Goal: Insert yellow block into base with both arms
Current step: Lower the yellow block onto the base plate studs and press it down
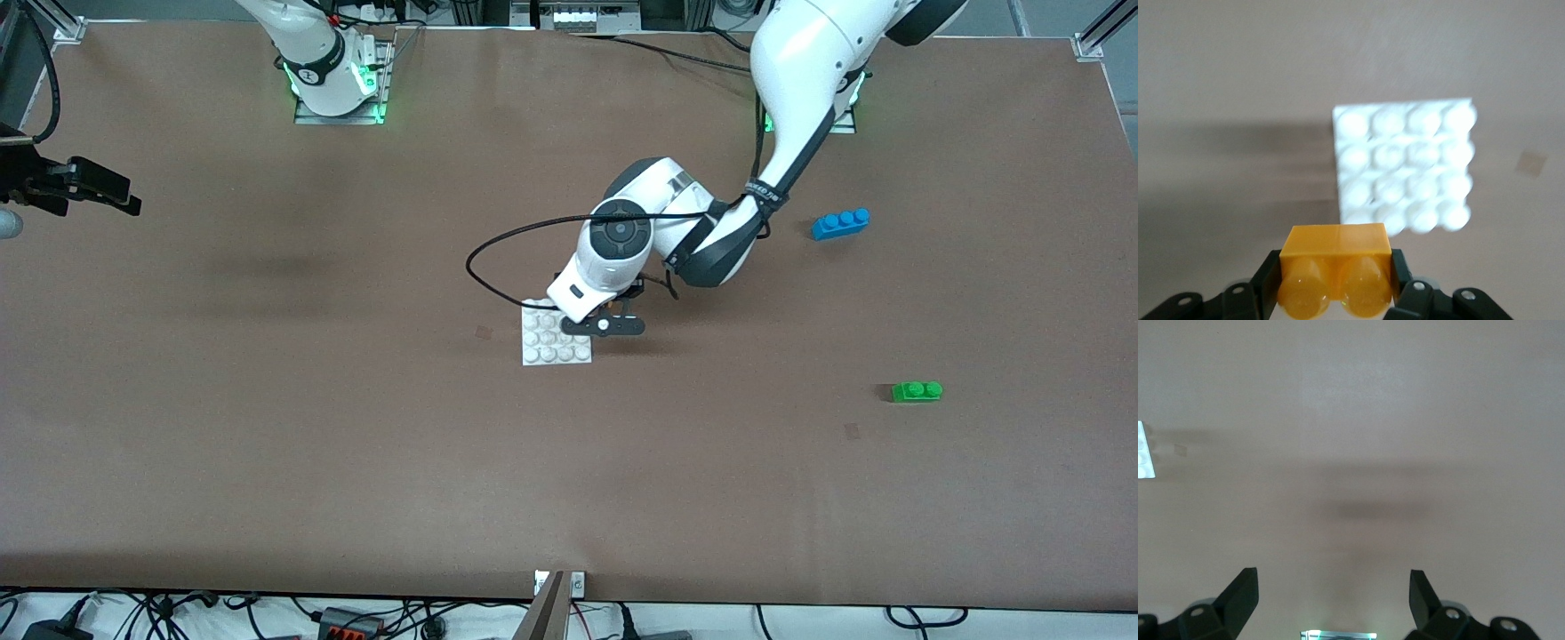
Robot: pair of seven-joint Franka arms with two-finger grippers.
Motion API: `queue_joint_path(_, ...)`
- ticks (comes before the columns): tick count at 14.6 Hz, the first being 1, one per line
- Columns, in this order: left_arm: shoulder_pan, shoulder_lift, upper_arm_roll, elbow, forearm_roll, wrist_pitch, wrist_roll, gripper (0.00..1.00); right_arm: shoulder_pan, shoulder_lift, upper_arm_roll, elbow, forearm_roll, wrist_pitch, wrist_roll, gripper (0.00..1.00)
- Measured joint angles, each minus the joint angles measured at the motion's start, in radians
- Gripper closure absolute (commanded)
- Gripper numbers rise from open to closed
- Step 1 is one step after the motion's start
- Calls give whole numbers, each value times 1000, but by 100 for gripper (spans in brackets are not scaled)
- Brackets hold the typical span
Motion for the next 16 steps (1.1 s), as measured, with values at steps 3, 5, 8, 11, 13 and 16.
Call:
queue_joint_path(3,-40,49,50,60,-3,70,-17,46,0,0,0,0,0,0,0,0)
queue_joint_path(5,-79,72,81,90,-7,80,-31,46,0,2,0,0,0,9,0,0)
queue_joint_path(8,-127,90,102,107,-8,80,-40,46,0,6,0,0,0,25,0,0)
queue_joint_path(11,-167,101,121,110,-8,80,-57,46,-6,12,-2,0,0,29,1,0)
queue_joint_path(13,-172,112,124,110,-8,80,-59,46,-9,13,-2,0,0,29,1,0)
queue_joint_path(16,-172,128,129,111,-8,81,-59,46,-9,16,-2,0,0,35,1,0)
